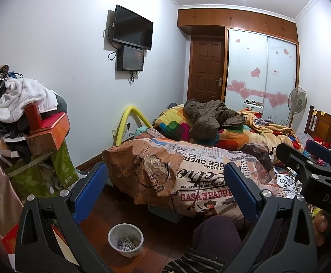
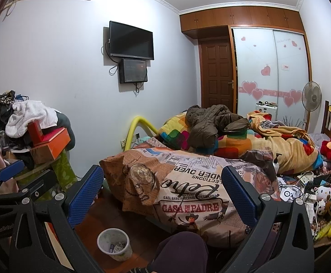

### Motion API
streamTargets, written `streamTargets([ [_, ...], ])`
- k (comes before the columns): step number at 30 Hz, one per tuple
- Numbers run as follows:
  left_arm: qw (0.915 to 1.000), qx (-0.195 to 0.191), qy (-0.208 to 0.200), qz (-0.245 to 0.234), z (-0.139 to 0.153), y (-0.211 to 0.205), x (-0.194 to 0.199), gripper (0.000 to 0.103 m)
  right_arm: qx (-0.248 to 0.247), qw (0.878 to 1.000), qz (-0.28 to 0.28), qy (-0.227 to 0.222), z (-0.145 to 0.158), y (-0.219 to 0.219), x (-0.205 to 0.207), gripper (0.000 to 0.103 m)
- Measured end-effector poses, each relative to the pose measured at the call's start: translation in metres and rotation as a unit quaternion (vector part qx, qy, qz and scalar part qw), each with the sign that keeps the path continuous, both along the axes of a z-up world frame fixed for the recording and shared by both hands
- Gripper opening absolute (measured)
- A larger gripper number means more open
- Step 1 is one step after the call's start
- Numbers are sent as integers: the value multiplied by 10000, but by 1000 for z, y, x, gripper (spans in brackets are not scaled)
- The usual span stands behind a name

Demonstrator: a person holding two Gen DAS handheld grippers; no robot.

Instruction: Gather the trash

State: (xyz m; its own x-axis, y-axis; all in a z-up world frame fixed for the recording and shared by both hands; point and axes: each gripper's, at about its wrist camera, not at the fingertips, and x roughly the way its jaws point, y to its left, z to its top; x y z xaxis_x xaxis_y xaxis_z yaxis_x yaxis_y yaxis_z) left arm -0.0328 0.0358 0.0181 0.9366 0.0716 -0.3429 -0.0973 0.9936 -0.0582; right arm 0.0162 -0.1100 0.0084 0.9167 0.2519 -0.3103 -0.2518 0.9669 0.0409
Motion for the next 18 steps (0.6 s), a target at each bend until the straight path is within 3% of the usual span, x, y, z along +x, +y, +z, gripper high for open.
streamTargets([
  [18, 9999, -42, -1, -160, 5, 6, -2, 102, 8, 10000, 18, 31, -1, -4, 0, 103],
])
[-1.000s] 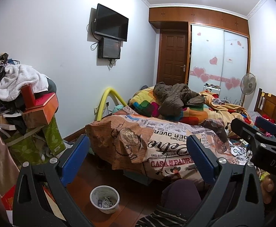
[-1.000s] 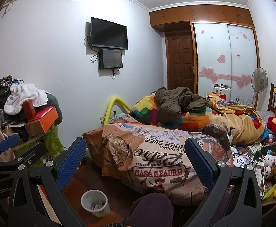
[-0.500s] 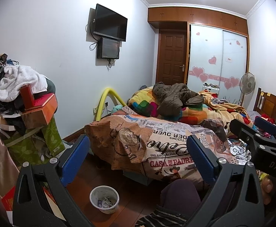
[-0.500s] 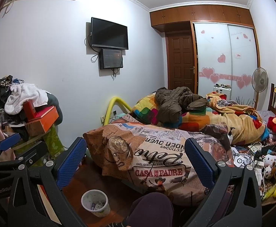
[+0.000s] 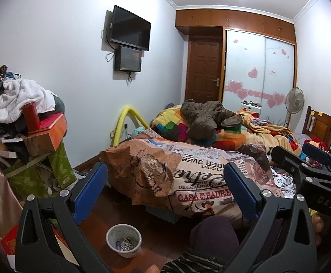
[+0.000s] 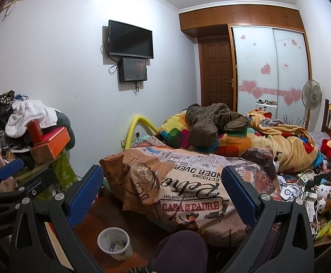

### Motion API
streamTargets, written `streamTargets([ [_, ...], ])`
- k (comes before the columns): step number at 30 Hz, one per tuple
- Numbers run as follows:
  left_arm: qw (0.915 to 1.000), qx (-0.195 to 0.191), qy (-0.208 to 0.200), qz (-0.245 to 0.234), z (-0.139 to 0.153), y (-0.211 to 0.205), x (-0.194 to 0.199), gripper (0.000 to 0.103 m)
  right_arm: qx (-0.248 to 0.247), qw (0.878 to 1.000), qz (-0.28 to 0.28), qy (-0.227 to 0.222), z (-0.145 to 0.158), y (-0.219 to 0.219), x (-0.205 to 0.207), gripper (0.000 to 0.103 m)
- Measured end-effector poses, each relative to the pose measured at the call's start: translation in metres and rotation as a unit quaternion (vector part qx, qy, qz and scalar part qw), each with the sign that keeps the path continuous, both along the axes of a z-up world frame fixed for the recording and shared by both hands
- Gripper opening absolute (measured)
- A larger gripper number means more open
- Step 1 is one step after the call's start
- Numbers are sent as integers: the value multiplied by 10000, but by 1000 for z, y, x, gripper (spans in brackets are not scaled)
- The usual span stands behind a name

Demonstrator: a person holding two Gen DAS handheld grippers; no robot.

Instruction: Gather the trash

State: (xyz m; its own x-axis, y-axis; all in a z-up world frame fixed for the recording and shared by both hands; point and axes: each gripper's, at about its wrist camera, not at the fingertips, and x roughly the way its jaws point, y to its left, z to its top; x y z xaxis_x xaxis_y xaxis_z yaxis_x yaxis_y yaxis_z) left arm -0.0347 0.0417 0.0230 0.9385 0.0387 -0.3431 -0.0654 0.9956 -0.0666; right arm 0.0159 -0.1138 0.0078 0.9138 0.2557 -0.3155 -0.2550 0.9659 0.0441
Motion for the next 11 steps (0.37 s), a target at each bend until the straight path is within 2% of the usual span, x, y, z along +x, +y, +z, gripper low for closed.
streamTargets([
  [11, 10000, 45, -19, -80, 1, -1, 2, 102, 24, 10000, -35, 86, -4, 0, 5, 103],
])
